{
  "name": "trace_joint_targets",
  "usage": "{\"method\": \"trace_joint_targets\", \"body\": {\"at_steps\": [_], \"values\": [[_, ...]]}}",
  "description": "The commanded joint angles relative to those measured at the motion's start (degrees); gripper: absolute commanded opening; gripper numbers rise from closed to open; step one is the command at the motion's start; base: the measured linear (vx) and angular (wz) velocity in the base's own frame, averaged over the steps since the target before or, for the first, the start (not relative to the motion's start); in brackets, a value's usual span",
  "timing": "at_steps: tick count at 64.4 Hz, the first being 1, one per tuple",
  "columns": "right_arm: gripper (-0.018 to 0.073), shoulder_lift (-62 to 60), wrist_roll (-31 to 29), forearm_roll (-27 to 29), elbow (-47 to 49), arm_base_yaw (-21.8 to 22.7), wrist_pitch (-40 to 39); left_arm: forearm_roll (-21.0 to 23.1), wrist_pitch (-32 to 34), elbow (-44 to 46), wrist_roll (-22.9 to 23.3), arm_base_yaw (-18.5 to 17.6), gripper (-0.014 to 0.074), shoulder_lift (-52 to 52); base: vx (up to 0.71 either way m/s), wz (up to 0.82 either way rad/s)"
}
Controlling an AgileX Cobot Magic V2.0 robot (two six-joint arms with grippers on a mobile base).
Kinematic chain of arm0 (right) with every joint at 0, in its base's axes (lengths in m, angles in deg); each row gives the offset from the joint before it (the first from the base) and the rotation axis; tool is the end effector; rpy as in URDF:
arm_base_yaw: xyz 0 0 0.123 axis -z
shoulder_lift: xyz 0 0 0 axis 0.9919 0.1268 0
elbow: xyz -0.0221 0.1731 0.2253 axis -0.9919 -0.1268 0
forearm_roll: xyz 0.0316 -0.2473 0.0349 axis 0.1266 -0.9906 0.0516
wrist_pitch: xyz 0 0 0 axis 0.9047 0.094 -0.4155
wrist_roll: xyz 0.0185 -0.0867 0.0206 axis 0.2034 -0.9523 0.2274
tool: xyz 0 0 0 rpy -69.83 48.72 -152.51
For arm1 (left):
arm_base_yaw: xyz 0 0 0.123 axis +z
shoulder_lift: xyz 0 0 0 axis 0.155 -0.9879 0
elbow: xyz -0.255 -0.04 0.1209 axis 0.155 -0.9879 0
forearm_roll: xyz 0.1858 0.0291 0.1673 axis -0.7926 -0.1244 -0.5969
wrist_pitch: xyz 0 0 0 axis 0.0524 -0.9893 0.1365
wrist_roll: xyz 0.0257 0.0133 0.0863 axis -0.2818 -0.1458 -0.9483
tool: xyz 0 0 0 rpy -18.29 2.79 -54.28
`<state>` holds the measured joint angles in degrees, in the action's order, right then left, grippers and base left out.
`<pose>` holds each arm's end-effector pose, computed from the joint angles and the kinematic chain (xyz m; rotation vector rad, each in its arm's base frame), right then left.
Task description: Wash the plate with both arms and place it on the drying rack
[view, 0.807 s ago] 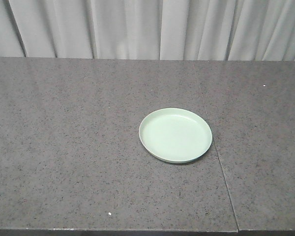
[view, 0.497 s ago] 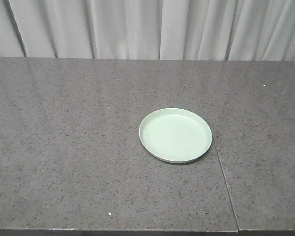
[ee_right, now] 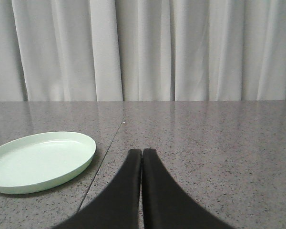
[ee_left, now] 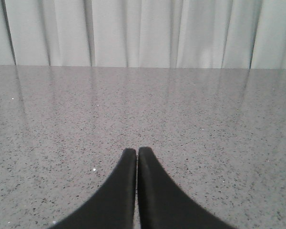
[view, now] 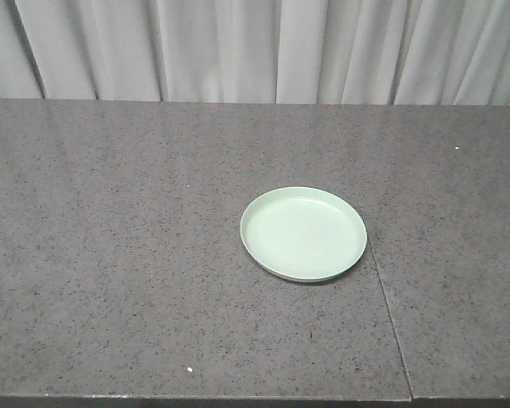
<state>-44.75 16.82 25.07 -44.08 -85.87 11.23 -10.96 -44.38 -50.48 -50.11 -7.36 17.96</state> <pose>0.0571 0.0032 0.2036 -0.0011 1.5081 0.0872 0.0565 0.0018 0.1918 -0.0881 1.6403 -0.0361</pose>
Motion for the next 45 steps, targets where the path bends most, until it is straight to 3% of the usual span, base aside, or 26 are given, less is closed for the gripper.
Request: {"method": "trace_joint_targets", "body": {"at_steps": [1,12,23,27,38,45], "values": [[-0.0009,0.5,-0.6,0.0,-1.0,0.4,-4.3,0.0,4.6,-1.2,0.4,0.0,-0.0006,0.9,0.00,0.00],[-0.0009,0.5,2.5,1.9,-1.0,0.4,-4.4,0.0,4.6,-1.2,0.4,0.0,-0.0006,0.9,0.00,0.00],[-0.0008,0.5,15.2,14.8,-1.0,0.4,-9.4,0.0,4.6,-1.2,0.4,0.0,-0.0006,0.9,0.00,0.00],[-0.0008,0.5,17.1,17.6,-0.5,0.4,-10.7,0.0,4.6,-1.2,0.4,0.0,-0.0006,0.9,0.00,0.00],[0.0009,2.9,16.0,13.8,8.5,-1.1,-3.1,0.0,4.6,-1.2,0.4,0.0,-0.0006,0.9,0.00,0.00],[0.0105,8.2,12.5,8.0,17.5,-3.1,5.1,0.0,4.6,-1.2,0.4,0.0,-0.0006,0.9,0.00,0.00]]}}
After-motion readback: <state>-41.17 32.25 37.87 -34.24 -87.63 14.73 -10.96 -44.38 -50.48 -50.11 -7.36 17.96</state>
